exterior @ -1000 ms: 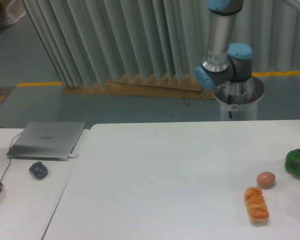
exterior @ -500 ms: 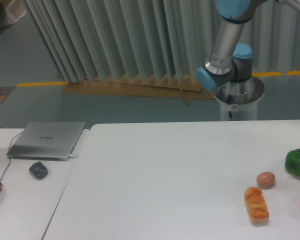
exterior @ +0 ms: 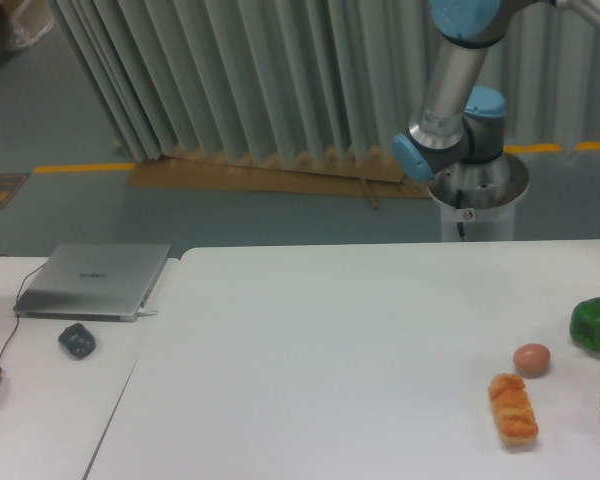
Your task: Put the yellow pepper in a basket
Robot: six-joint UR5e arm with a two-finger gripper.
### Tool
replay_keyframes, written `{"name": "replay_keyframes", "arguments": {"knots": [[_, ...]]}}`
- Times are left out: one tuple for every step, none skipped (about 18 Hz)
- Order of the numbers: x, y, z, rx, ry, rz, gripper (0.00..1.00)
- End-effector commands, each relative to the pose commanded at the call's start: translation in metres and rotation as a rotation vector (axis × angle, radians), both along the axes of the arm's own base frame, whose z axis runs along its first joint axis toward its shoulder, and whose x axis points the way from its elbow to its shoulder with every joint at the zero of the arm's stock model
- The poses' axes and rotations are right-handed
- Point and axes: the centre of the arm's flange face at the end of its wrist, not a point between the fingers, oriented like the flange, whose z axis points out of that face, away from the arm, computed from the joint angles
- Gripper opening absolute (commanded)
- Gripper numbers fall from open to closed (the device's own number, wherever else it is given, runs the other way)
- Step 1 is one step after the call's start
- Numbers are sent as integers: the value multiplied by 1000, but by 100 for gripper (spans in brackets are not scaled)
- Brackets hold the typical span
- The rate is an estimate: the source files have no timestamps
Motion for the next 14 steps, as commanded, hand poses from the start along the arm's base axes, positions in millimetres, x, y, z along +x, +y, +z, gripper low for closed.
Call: {"name": "replay_keyframes", "arguments": {"knots": [[19, 19, 10, 4, 12, 23, 100], [34, 31, 17, 4, 5, 6, 100], [49, 40, 23, 7, -18, -11, 100], [66, 48, 27, 0, -52, -35, 100], [80, 56, 31, 6, -90, -55, 100], [94, 62, 26, 9, -148, -71, 100], [108, 65, 29, 18, -188, -81, 100], [118, 67, 32, 21, -216, -88, 100], [125, 71, 32, 21, -229, -87, 100], [133, 79, 32, 29, -229, -79, 100], [141, 84, 33, 36, -228, -58, 100], [148, 87, 37, 51, -230, -42, 100], [155, 87, 43, 69, -244, -36, 100], [159, 86, 43, 68, -265, -33, 100]]}}
